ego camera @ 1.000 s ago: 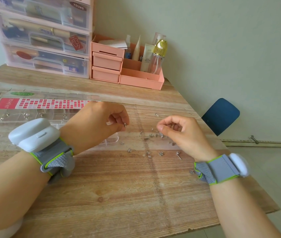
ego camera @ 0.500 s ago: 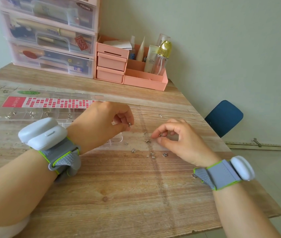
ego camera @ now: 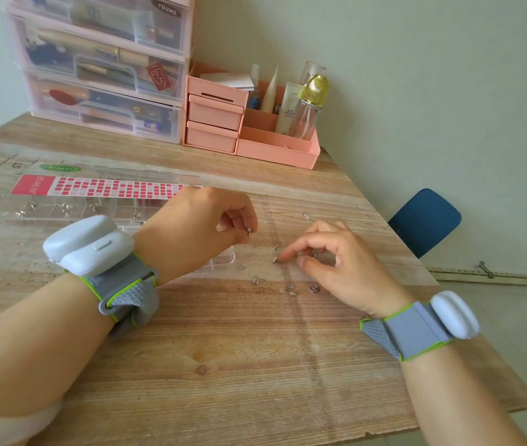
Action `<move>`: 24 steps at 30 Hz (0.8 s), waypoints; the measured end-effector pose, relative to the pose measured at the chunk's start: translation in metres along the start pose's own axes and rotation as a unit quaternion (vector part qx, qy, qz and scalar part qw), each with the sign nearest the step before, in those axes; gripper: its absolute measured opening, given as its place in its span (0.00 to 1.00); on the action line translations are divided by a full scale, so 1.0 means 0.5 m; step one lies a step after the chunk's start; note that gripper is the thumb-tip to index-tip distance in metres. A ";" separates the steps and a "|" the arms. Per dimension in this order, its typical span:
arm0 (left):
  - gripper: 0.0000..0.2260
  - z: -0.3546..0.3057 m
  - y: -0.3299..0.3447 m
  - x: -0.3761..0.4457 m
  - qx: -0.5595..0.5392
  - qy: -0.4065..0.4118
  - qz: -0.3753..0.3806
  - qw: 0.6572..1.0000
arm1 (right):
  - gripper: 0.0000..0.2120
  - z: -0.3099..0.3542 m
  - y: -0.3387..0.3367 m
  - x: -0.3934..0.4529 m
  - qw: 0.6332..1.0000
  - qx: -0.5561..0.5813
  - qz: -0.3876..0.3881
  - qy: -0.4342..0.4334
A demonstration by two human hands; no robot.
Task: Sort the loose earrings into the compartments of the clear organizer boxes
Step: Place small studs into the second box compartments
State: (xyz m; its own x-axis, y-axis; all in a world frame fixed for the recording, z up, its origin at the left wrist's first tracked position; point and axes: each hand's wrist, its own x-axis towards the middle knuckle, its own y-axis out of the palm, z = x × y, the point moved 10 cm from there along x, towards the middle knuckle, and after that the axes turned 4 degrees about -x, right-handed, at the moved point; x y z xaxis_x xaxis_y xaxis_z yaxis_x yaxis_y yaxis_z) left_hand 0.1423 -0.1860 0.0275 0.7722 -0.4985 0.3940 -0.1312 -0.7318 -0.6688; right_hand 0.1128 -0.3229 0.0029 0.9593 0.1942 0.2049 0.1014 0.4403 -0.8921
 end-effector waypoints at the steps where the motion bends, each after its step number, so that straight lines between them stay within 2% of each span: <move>1: 0.06 0.000 0.000 0.000 0.000 -0.001 0.000 1.000 | 0.17 -0.001 0.001 0.001 1.000 0.001 -0.002 0.001; 7: 0.06 0.002 0.002 0.000 -0.001 -0.003 0.003 1.000 | 0.17 -0.004 -0.011 0.001 0.999 0.018 -0.026 0.001; 13: 0.07 0.001 0.002 0.001 -0.001 -0.003 0.001 1.000 | 0.18 -0.001 0.003 0.001 1.000 0.005 -0.006 -0.004; 19: 0.07 0.004 0.001 0.001 -0.001 -0.004 -0.001 1.000 | 0.12 -0.033 -0.060 -0.004 0.989 0.039 -0.137 0.038; 24: 0.07 0.001 0.001 0.000 -0.001 -0.001 0.003 1.000 | 0.14 -0.052 -0.053 -0.003 0.989 0.011 -0.128 0.075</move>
State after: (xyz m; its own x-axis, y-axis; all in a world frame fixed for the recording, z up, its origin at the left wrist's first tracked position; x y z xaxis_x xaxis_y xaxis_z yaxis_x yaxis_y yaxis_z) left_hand 0.1427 -0.1862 0.0265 0.7732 -0.5012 0.3886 -0.1370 -0.7303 -0.6693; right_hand 0.1156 -0.3579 0.0158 0.9319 -0.0580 0.3581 0.3409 0.4775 -0.8098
